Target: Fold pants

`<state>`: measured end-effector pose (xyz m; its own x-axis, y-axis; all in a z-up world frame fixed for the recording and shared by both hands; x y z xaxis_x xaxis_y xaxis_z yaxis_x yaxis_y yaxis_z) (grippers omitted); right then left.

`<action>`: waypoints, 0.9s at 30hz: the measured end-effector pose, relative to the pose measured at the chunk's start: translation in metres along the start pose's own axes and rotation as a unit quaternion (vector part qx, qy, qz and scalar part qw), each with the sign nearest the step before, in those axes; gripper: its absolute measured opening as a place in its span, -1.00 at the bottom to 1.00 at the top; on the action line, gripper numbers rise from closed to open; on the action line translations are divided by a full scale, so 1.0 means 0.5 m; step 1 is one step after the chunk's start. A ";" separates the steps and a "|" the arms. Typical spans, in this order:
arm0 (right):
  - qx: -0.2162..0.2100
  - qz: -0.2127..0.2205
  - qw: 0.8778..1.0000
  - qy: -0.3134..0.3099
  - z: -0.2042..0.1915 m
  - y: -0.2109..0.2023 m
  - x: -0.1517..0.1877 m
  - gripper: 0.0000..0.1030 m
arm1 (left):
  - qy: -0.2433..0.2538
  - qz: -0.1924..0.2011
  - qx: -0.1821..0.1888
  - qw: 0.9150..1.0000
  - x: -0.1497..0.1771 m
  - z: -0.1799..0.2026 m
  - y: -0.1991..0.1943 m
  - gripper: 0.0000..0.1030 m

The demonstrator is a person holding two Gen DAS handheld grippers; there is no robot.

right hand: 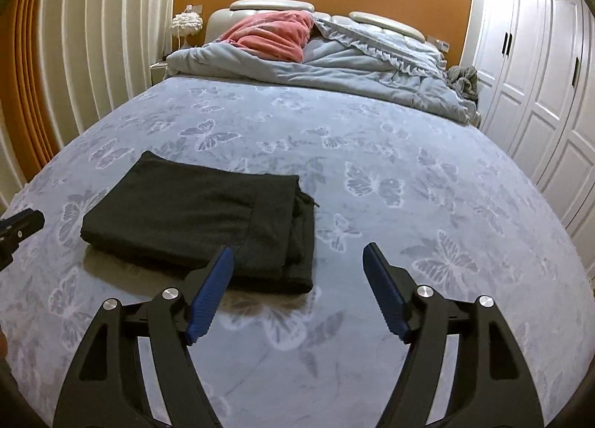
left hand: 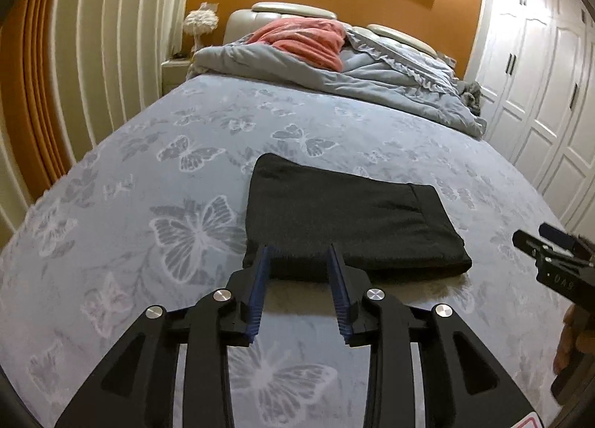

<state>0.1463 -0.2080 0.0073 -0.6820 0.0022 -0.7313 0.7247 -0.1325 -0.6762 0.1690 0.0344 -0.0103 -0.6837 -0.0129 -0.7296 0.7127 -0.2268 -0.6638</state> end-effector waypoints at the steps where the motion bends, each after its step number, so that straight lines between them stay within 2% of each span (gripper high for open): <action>1: 0.000 -0.001 1.000 0.000 0.000 0.003 0.000 0.36 | -0.002 -0.003 0.001 1.000 -0.001 -0.002 0.005 -0.41; 5: 0.010 0.000 1.000 -0.009 -0.006 0.019 -0.002 0.36 | 0.004 -0.001 -0.012 1.000 0.000 -0.003 0.019 -0.41; 14: 0.016 -0.014 1.000 -0.017 -0.006 0.053 0.006 0.36 | 0.013 -0.009 -0.013 1.000 0.004 0.010 0.047 -0.41; 27: 0.014 -0.013 1.000 -0.016 -0.010 0.051 0.010 0.36 | 0.021 0.002 -0.017 1.000 0.003 0.015 0.043 -0.41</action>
<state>0.1621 -0.2064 -0.0141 -0.7034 -0.0256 -0.7104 0.7043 -0.1604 -0.6916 0.1822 0.0224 -0.0241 -0.6742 0.0268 -0.7381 0.7210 -0.1928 -0.6656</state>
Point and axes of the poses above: each gripper's, at about its wrist camera, not at the fingertips, and y roughly the way its jaws point, z to its right, x to its underside, the point moved 4 cm from there along y, roughly the way its jaws point, and after that the axes turned 3 degrees about -z, right-handed, at the moved point
